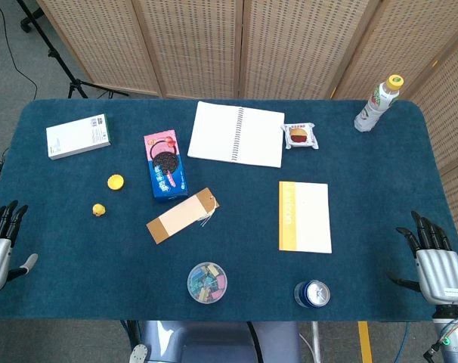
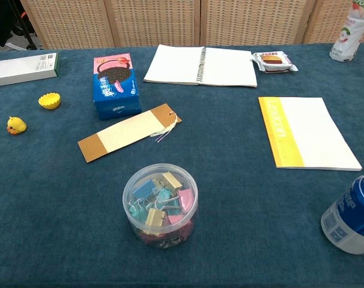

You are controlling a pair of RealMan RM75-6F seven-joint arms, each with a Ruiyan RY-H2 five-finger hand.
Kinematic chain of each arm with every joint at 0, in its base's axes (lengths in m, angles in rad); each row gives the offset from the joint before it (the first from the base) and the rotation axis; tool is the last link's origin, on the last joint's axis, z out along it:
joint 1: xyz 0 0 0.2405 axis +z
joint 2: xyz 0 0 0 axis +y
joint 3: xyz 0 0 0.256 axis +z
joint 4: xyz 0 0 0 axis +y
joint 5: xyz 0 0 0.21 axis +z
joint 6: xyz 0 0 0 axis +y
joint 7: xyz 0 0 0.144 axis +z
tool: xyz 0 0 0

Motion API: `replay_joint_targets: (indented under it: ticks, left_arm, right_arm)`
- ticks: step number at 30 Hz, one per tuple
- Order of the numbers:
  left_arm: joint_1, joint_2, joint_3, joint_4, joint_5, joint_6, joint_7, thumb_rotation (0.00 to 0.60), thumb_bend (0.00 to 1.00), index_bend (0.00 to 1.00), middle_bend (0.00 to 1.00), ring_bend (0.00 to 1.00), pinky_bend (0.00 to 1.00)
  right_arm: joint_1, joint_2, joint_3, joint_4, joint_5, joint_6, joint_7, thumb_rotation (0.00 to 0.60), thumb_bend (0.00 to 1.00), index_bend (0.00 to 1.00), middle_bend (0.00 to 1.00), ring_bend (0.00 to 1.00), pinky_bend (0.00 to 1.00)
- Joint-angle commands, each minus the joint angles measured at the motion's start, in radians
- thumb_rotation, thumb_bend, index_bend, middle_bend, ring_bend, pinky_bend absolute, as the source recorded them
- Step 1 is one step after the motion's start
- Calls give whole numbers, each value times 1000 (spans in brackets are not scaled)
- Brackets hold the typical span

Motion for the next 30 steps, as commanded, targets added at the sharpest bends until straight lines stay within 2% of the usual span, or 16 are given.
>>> replay_joint_targets:
  ticks: [1, 14, 30]
  left_arm:
    - [1, 2, -3, -1, -3, 3, -6, 600, 226, 5, 0, 0, 36]
    - [1, 7, -8, 1, -12, -1, -19, 600, 226, 15, 0, 0, 36]
    - [-6, 2, -12, 3, -30, -18, -4, 600, 226, 77, 0, 0, 36]
  right_arm:
    - [0, 0, 0, 0, 0, 1, 0, 600, 0, 202, 0, 0, 91]
    - [-2, 0, -3, -5, -9, 6, -4, 600, 0, 202, 0, 0, 91]
    - [2, 3, 0, -3, 7, -11, -2, 600, 0, 202, 0, 0, 91]
